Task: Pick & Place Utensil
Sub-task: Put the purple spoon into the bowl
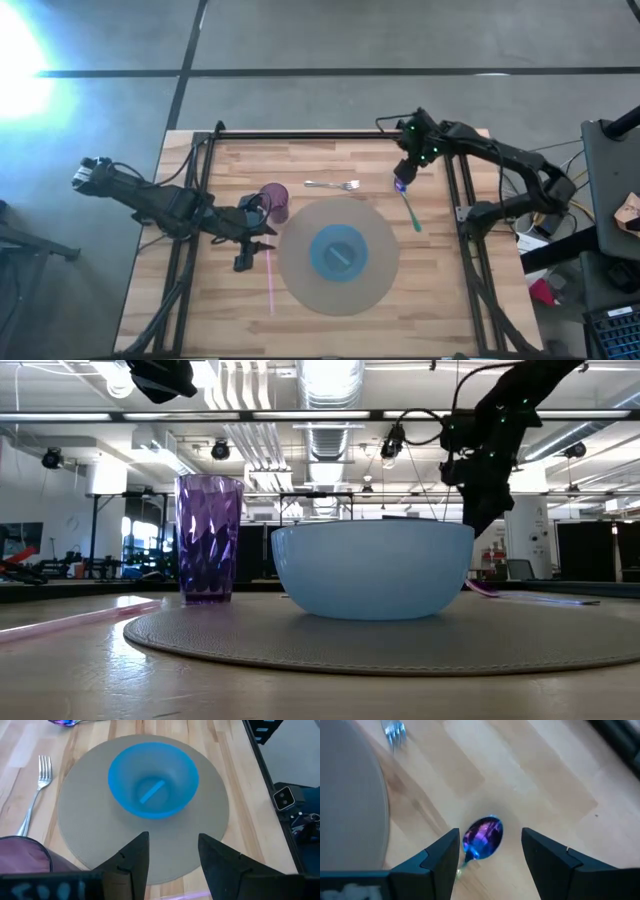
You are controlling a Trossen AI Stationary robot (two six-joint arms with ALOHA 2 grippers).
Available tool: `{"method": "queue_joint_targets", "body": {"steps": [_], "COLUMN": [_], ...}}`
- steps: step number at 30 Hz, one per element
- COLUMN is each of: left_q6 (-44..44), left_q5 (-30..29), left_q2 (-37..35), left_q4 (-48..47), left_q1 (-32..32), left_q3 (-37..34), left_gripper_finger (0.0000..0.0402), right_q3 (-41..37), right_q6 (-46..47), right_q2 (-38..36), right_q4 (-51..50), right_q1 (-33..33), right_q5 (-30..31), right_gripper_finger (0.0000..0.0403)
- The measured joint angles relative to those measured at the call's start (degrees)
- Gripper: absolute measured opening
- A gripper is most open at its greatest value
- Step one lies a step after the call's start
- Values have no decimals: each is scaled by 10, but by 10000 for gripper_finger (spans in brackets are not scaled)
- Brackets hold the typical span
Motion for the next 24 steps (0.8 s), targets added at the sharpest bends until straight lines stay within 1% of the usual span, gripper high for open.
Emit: {"method": "queue_joint_targets", "body": {"steps": [2, 11, 15, 24], "left_q6": [-6, -27, -39, -61], "left_q5": [-6, -12, -12, -12], "left_q2": [0, 0, 0, 0], "left_q4": [0, 0, 0, 0], "left_q1": [0, 0, 0, 0], "left_q3": [0, 0, 0, 0], "left_gripper_finger": [161, 161, 161, 161], "right_q3": [0, 0, 0, 1], "right_q6": [-15, -71, -76, -105], "right_q2": [15, 81, 100, 137], "right_q4": [-2, -2, 3, 5], "right_q1": [-8, -13, -13, -13], "right_q5": [-9, -7, 18, 21], "right_gripper_finger": [210, 210, 210, 210]}}
